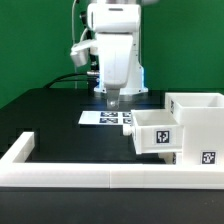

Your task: Assemble drawer

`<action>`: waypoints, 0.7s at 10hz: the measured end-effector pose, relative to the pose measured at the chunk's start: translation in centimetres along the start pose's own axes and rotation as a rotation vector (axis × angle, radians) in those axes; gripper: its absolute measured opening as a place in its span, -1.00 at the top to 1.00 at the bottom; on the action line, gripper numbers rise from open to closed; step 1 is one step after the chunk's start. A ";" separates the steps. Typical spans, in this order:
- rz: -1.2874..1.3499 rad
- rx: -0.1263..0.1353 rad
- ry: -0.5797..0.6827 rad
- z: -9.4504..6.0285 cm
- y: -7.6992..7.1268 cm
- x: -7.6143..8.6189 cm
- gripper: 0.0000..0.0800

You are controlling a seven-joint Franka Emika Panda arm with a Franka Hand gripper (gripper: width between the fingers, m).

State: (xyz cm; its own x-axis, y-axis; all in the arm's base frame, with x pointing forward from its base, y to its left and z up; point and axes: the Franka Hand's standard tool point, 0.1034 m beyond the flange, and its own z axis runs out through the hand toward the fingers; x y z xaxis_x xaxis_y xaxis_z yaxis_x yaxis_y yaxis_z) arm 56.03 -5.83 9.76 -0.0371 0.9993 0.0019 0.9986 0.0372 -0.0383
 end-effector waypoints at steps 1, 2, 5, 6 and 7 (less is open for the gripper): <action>-0.003 0.005 0.006 0.8 0.5 -0.3 -0.62; -0.012 0.011 0.012 1.6 0.9 -0.4 -0.62; -0.016 0.022 0.021 2.6 2.6 -0.2 -0.62; -0.014 0.023 0.021 2.6 2.5 -0.3 -0.62; -0.014 0.023 0.021 2.6 2.5 -0.3 -0.62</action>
Offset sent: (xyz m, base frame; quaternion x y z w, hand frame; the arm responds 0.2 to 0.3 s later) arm 0.0374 0.0083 -0.0167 0.0287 0.0242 -0.0165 0.9992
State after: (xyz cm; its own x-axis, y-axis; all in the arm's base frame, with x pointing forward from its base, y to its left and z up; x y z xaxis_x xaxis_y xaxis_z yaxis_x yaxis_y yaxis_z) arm 58.43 -6.04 7.07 -0.0502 0.9985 0.0240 0.9968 0.0516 -0.0608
